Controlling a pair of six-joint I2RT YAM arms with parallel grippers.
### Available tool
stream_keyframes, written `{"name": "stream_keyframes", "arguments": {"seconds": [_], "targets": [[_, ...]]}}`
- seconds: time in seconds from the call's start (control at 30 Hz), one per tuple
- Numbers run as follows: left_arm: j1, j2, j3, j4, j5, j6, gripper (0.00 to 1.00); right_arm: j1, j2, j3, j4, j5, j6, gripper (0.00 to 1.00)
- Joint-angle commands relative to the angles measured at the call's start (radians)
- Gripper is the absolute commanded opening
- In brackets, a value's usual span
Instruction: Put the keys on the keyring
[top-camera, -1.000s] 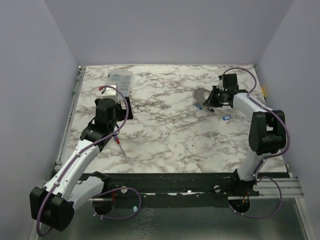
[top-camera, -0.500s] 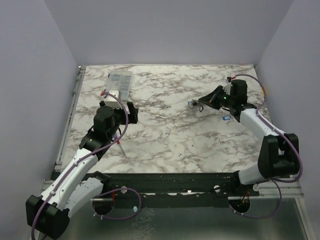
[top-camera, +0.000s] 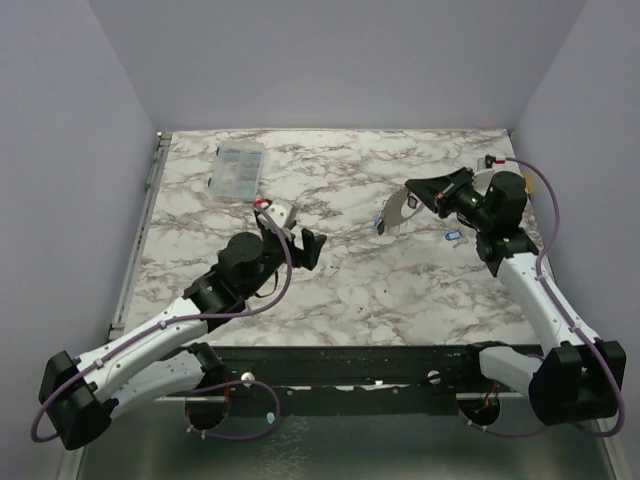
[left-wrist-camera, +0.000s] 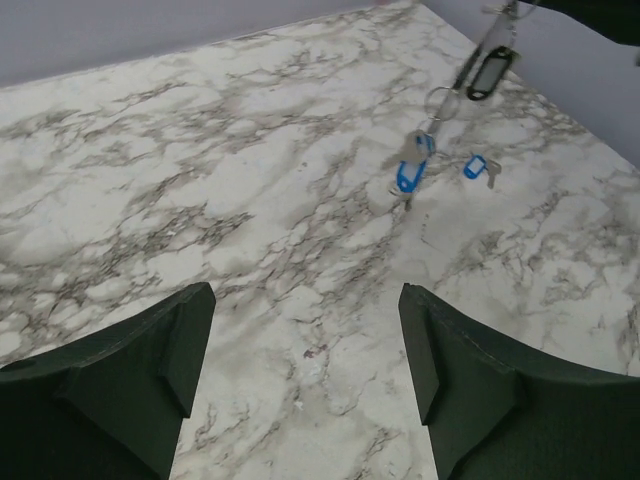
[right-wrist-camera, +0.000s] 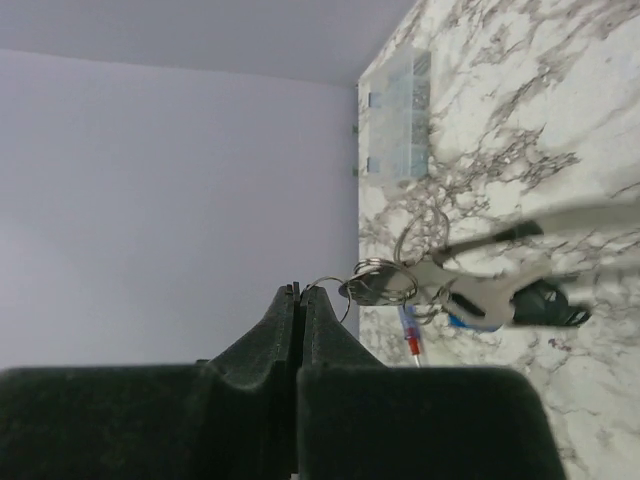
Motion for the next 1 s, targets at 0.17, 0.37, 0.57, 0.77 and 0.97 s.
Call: {"name": "stream_keyframes", "arguments": {"seconds": [0.17,0.37,0.57,0.77,0.97], "targets": [[-0.331,0.159,0.026,0.327,-0.177,0.293,0.74,0.039,-0.145,-0.037,-0.018,0.054,0.192,0.01],[-0.425,0.323,0.101,0.491,-0.176,0.388,0.64,0.044,-0.207,-0.007,-0.123,0.092,0.23,0.01],[-0.433,0.416,0.135,0.678,-0.149,0.437,0.6,0.051,-0.237,0.028,-0.222,0.089,0.252,0.01],[-0.433,0.484,0.164,0.784,-0.063,0.538,0.6,0.074,-0.259,0.06,-0.265,0.087,0.261,0.01],[-0.433,0.546,0.155,0.916,-0.009,0.679,0.6,0.098,-0.273,0.085,-0.289,0.093,0.263,0.01]]}}
